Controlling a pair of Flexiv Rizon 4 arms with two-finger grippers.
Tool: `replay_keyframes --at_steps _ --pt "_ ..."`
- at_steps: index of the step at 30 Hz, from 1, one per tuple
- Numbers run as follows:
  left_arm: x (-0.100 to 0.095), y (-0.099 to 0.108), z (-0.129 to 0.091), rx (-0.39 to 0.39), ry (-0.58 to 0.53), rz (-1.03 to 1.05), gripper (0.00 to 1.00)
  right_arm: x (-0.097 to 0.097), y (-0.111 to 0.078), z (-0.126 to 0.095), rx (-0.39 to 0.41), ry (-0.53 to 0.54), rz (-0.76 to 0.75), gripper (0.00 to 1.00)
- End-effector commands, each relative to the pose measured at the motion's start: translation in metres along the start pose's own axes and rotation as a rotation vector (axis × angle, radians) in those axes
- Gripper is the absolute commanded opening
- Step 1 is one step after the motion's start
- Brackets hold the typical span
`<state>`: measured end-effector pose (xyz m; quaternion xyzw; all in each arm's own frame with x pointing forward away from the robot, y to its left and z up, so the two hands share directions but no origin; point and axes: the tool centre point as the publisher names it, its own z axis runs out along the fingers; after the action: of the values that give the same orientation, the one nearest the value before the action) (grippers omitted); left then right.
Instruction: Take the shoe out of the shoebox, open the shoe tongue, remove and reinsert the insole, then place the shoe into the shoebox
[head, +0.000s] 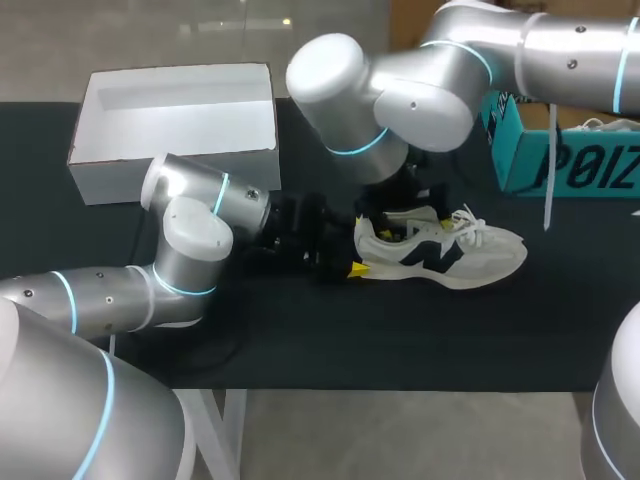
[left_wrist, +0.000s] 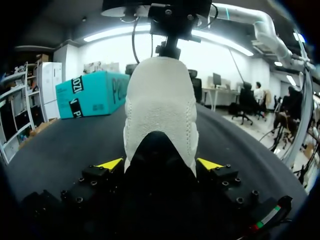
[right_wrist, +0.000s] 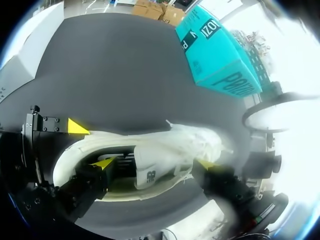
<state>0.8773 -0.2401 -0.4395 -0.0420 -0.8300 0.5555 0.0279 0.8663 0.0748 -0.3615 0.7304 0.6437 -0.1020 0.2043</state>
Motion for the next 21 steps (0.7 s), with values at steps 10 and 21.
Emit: replay_keyframes --at_steps 10,21 --pt "-0.001 0.0 0.003 -0.004 0.004 0.0 0.0 0.006 0.0 0.003 -0.009 0.002 -0.001 1.0" --pt "-0.001 0.0 0.003 -0.004 0.004 0.0 0.0 -0.013 0.0 0.022 -0.019 -0.026 0.024 1.0"
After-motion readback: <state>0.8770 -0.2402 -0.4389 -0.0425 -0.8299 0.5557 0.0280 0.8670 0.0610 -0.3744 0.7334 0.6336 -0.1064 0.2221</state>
